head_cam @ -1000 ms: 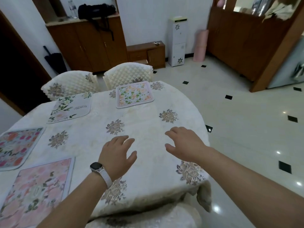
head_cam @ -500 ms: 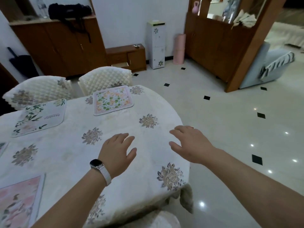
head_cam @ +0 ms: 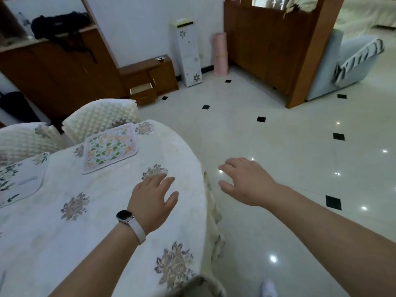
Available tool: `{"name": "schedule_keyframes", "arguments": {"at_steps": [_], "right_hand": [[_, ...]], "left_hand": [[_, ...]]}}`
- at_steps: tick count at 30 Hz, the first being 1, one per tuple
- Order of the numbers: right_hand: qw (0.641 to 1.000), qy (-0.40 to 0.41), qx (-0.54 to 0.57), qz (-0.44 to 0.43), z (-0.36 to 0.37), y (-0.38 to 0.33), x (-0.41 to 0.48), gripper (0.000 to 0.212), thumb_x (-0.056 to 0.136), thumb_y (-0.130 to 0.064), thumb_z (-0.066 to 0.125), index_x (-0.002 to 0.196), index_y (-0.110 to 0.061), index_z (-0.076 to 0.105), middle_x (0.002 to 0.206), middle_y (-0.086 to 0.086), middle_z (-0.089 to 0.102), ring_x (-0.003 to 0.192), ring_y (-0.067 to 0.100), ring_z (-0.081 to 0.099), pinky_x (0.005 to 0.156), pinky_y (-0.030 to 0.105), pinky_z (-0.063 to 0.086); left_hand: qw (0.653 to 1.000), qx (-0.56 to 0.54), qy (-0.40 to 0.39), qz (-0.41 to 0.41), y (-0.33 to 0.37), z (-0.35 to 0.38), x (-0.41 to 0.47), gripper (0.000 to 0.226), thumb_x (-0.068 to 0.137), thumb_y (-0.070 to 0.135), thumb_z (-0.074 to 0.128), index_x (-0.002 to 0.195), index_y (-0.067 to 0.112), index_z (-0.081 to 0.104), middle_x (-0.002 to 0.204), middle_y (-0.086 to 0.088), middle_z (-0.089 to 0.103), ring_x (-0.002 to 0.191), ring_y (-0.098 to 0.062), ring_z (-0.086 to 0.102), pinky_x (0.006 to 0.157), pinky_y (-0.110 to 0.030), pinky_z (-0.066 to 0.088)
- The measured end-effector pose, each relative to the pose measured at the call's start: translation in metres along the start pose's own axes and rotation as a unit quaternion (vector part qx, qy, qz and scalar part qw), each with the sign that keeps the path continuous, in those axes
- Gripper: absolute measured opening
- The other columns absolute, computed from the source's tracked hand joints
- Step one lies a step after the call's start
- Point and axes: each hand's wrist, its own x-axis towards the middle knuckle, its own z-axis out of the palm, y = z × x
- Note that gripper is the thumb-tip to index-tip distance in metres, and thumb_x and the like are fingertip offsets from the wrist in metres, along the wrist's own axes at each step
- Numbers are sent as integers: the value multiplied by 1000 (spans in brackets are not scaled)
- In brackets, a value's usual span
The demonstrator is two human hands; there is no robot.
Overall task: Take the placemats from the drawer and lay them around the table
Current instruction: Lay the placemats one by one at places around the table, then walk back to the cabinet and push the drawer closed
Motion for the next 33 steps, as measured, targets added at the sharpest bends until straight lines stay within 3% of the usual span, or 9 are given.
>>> {"name": "schedule_keyframes", "arguments": {"at_steps": [6, 13, 21, 33], "right_hand": [[1000, -5, -2, 15, -31, 108, -2, 51, 95, -51, 38, 137, -25, 49, 136, -1, 50, 125, 22, 43, 100, 38, 35], [1000, 2, -7, 30, -54, 176, 11, 52, 96, -52, 35, 141, -26, 44, 138, -4, 48, 127, 20, 40, 103, 37, 33], [1000, -22, -1, 10, -41, 196, 86, 51, 96, -52, 37, 140, -26, 46, 138, -4, 48, 126, 19, 42, 102, 35, 33], [998, -39, -45, -8, -70, 232, 314, 52, 97, -50, 38, 142, -25, 45, 144, -3, 45, 130, 19, 39, 107, 36, 31]], "left_hand": [[999, -8, 8, 33, 97, 11, 61, 59, 87, 50, 37, 128, 16, 62, 130, -10, 61, 116, -33, 58, 93, -49, 46], [999, -11, 5, 35, 138, 8, 117, 60, 86, 51, 34, 123, 16, 64, 133, -10, 59, 119, -33, 55, 90, -47, 47], [999, -38, 13, 25, 126, 33, 192, 54, 87, 50, 38, 125, 19, 62, 133, -7, 58, 121, -29, 53, 93, -46, 45], [998, -66, 16, -18, 32, 58, 394, 60, 86, 51, 32, 127, 19, 62, 133, -10, 59, 120, -30, 54, 95, -47, 44]]}}
